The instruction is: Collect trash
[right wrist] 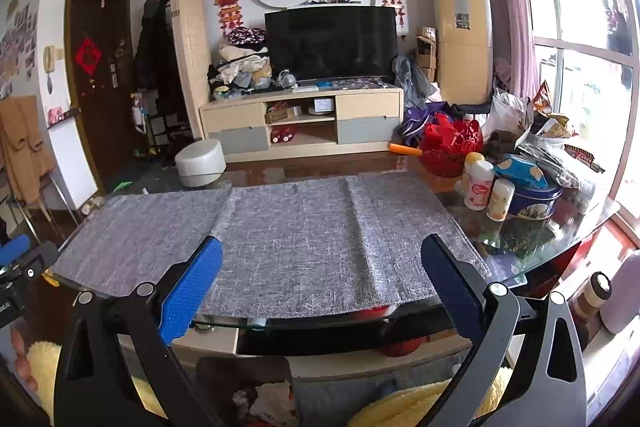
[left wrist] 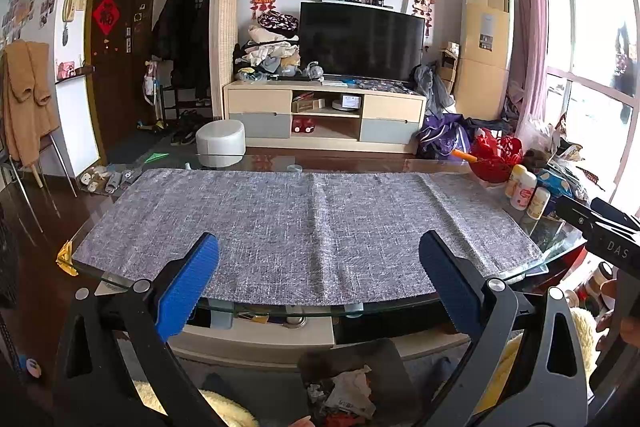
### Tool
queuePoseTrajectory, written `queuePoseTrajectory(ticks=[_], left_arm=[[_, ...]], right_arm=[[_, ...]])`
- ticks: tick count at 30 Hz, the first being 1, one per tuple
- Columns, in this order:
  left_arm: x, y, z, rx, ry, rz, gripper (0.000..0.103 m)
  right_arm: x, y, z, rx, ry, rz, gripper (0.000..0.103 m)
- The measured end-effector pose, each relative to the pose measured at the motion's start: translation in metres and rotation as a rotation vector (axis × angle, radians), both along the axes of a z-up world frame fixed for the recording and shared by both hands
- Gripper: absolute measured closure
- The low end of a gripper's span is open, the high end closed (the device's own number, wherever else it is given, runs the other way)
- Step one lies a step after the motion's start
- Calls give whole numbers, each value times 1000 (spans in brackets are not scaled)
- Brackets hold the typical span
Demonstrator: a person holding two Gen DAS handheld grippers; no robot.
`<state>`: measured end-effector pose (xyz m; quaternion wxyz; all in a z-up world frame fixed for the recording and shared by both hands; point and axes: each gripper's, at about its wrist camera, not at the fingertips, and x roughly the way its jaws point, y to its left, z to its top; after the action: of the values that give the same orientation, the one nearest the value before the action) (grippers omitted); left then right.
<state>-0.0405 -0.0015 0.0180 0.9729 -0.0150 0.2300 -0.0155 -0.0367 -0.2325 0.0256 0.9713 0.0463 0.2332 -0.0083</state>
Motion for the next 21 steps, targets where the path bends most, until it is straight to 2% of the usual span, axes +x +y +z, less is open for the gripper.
queuePoseTrajectory(ticks=[21], left_arm=[[-3, -2, 5, -12, -10, 5, 8]], right_arm=[[-3, 6, 3, -2, -4, -1, 3]])
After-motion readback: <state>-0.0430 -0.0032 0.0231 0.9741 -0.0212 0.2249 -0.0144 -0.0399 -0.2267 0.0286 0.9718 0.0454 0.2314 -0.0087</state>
